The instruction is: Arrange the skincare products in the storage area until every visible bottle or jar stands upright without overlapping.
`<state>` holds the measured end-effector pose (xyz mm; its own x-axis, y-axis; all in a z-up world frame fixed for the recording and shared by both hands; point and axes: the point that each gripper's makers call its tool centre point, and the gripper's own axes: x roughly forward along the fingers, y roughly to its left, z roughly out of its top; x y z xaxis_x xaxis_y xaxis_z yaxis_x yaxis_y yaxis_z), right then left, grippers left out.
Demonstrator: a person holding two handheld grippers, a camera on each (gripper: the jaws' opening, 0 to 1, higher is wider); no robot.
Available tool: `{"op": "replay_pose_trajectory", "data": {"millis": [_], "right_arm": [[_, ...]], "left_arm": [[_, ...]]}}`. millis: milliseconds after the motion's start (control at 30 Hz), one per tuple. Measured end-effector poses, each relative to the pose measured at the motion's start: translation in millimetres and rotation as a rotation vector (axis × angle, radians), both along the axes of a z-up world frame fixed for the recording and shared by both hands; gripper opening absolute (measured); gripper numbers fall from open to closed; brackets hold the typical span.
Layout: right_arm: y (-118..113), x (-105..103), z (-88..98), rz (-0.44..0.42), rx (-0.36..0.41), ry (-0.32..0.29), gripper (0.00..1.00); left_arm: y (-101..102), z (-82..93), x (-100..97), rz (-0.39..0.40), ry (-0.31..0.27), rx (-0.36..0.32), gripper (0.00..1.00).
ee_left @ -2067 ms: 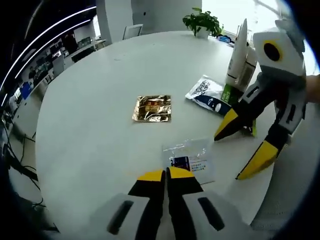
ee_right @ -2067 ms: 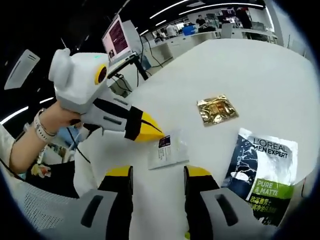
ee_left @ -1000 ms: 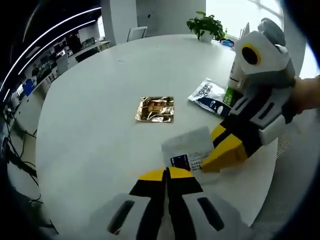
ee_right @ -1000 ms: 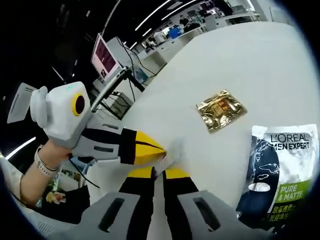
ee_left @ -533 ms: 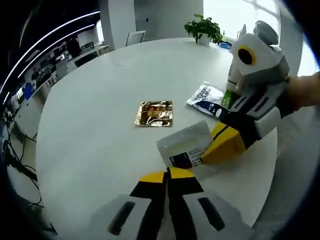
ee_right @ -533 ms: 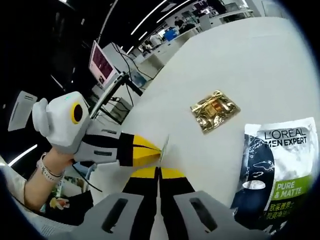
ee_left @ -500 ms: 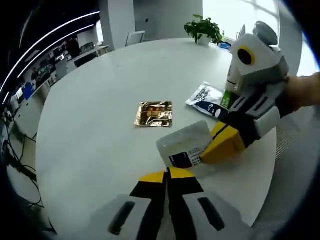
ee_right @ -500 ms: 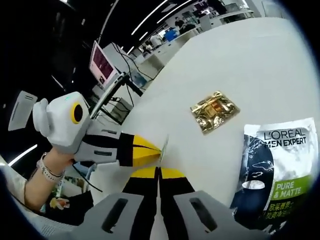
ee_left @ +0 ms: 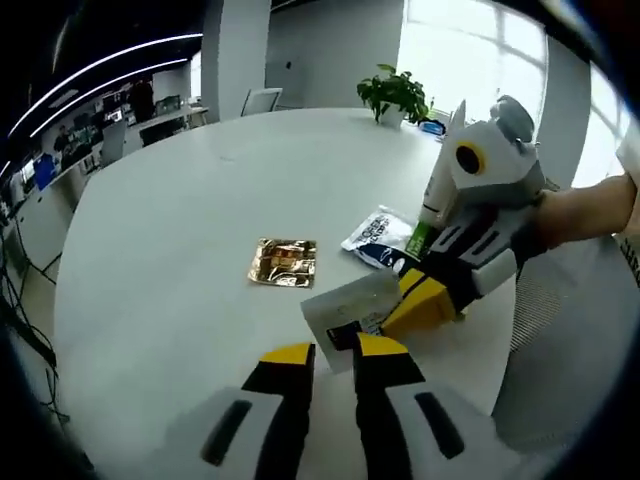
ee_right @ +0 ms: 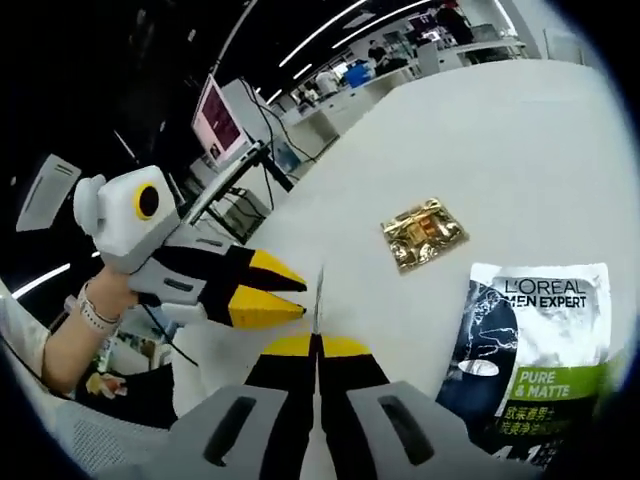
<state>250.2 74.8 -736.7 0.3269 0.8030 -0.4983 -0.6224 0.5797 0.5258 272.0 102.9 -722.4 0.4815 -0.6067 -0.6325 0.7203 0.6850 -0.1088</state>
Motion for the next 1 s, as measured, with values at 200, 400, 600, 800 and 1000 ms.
{"op": "replay_pose_trajectory", "data": {"millis": [200,400,600,800,1000], "right_arm": [[-7.6,-5.3,6.6,0.056,-0.021,-0.053,0.01],[-12.6,-12.8,20.3,0.117,-0.011,-0.107,0.01],[-15.7,-20.7,33.2,0.163,0.018,-0.138,0.01],[-23.3,-28.5,40.2,0.199,0.050,-0.150,0.01],[-24.6,-34.8,43.8,0.214,0.059,-0.150,0.01]], "left_arm": [[-2.7,11.2,-1.0,-0.010,0.013,-0.101,0.19],[-11.3,25.6,-5.0,-0.044,0.017,-0.210,0.23],[-16.9,33.6,-9.9,-0.070,0.038,-0.287,0.25],[-26.8,41.6,-18.5,-0.111,0.057,-0.350,0.25],[-34.5,45.8,-23.2,-0.147,0.059,-0.375,0.20]]}}
